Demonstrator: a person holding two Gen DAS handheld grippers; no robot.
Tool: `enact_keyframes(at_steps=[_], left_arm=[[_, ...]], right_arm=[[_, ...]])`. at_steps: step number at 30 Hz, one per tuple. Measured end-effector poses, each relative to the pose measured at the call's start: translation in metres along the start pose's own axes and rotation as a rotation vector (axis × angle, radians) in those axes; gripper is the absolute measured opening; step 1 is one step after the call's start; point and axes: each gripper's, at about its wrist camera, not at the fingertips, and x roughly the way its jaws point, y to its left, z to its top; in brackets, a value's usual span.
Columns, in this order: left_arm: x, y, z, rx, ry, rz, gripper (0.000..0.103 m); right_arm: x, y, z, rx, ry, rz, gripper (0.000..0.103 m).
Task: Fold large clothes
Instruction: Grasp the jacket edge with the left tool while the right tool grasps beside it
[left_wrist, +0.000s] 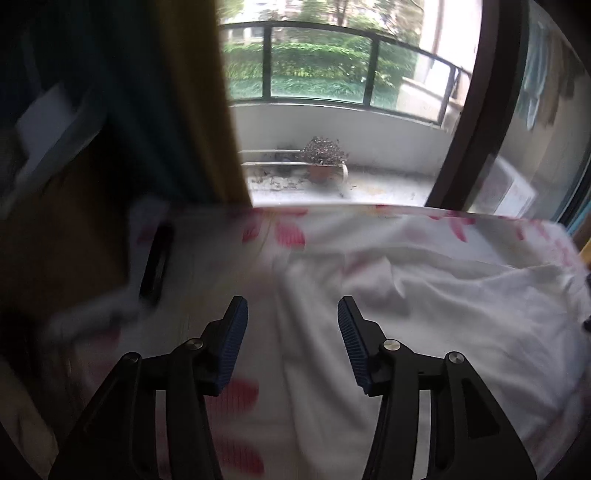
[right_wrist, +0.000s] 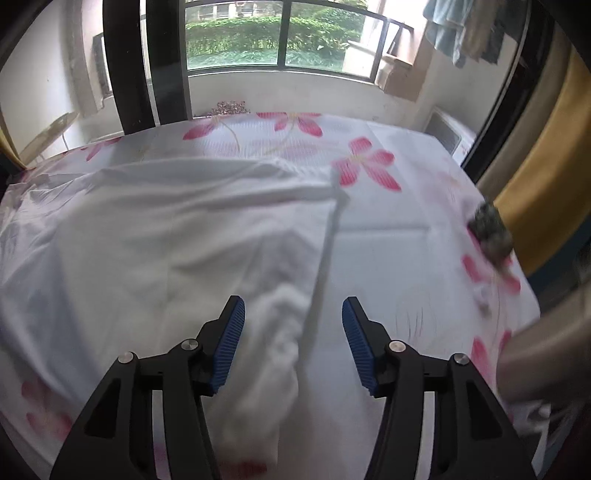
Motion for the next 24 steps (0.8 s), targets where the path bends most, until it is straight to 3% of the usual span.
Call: enact_keyframes(at_steps=[5, 10, 14, 15, 16, 17, 18, 20, 24], left_arm=[[-0.019, 0.005, -0.057, -0.075, 0.053, -0.065, 0.056], [-0.021, -0.016, -0.101, 0.008, 0.107, -0.028, 0.057], [-0.023, -0.038, -0.116, 0.132, 0.086, 0.003, 0.057], [-0.024, -0.041, -0.118, 0.137, 0.078, 0.008, 0.057], [-0.025, -0.043, -0.119, 0.136, 0.079, 0.013, 0.051], [-0.026, -0.045, -0.118, 0.140, 0.079, 0.001, 0.027], [-0.029, -0.048, -0.120, 0.146, 0.076, -0.020, 0.014], [-0.037, -0.048, -0.123, 0.158, 0.060, -0.027, 0.008], [-0.056, -0.043, -0.127, 0.134, 0.041, -0.062, 0.007]], right_arm=[[-0.008, -0.008, -0.021, 0.076, 0.008, 0.053, 0.055], [-0.007, -0.001, -0.041, 0.075, 0.000, 0.059, 0.054], [-0.012, 0.008, -0.047, 0.055, -0.032, 0.115, 0.015], [-0.013, 0.009, -0.048, 0.049, -0.036, 0.124, 0.010], [-0.014, 0.011, -0.049, 0.039, -0.039, 0.120, 0.009], [-0.016, 0.013, -0.050, 0.027, -0.042, 0.116, 0.008], [-0.018, 0.013, -0.052, 0.019, -0.045, 0.118, 0.008], [-0.022, 0.010, -0.053, 0.022, -0.053, 0.116, 0.007], [-0.038, -0.002, -0.057, 0.030, -0.082, 0.095, 0.007]])
